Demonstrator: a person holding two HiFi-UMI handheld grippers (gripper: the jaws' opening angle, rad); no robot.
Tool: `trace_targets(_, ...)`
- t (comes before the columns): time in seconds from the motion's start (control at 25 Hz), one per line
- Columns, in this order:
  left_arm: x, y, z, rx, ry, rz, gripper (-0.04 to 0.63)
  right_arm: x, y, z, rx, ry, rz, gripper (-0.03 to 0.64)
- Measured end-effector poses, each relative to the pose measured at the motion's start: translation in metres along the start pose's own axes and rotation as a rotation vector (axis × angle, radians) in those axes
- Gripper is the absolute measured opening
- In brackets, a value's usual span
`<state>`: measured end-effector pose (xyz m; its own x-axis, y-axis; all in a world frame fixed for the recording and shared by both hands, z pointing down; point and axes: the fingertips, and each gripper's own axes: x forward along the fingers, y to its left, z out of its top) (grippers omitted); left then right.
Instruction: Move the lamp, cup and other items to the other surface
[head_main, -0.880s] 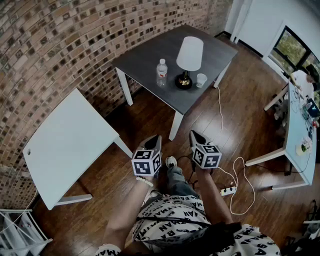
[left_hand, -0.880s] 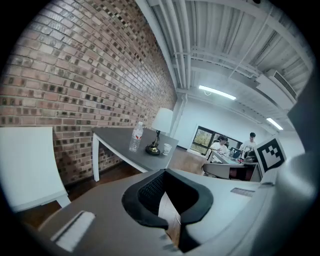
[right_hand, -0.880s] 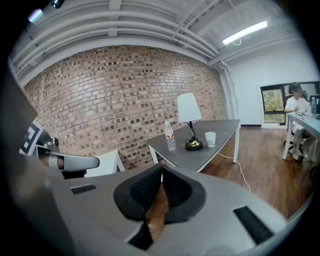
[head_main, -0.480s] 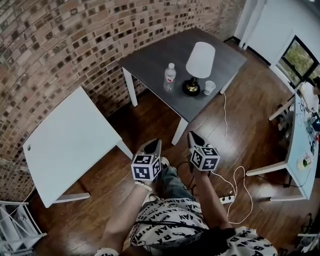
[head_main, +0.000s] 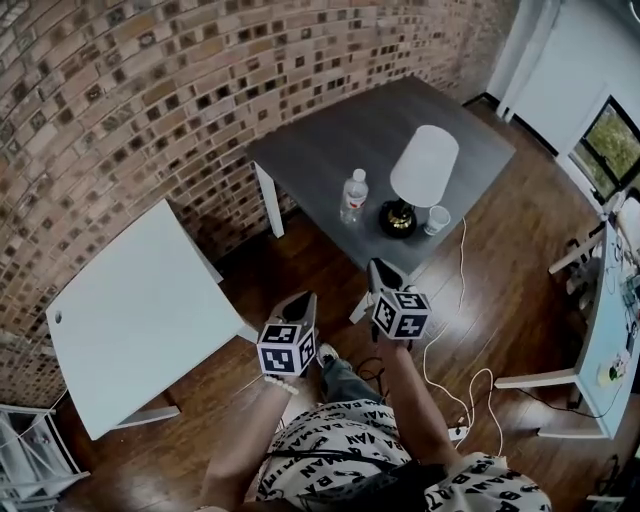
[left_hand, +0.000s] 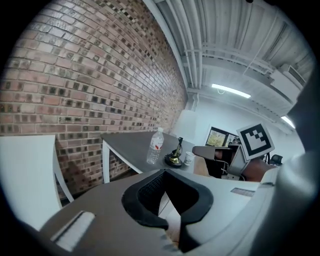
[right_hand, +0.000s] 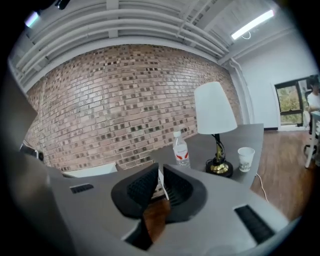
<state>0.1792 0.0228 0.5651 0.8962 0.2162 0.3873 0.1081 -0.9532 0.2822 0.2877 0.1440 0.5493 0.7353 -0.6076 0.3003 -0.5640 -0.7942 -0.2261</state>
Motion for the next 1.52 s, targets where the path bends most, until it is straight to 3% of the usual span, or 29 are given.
trace_targets(0.04,0.009,0.004,0.006,-0.001,0.001,0.003,0.0,0.012,-0.003,0.007,-0.003,-0.001,0.002,0.044)
trace_targets(0.12,0.027,0.012,0.018,-0.005,0.001,0.008,0.0,0.035,-0.009,0.019,-0.008,0.01,0.01,0.15)
trace_targets(0.44,0.094,0.036,0.059,-0.002,-0.011,0.024,0.0,0.115,-0.029,0.062,-0.048,0.016,0.036,0.254)
trace_targets(0.84,0.145,0.067,0.093,-0.014,-0.034,0.069,0.0,0.2,-0.049,0.103,-0.183,0.035,0.024,0.253)
trace_targets(1.24,0.172,0.085,0.1,-0.03,-0.019,0.078,0.0,0.233,-0.059,0.09,-0.222,0.109,0.027,0.248)
trace_targets(1.32,0.175,0.086,0.1,-0.033,-0.017,0.077,0.0,0.234,-0.06,0.088,-0.229,0.115,0.027,0.193)
trace_targets(1.52,0.178,0.087,0.098,-0.042,-0.014,0.084,0.0,0.235,-0.059,0.087,-0.244,0.12,0.041,0.163)
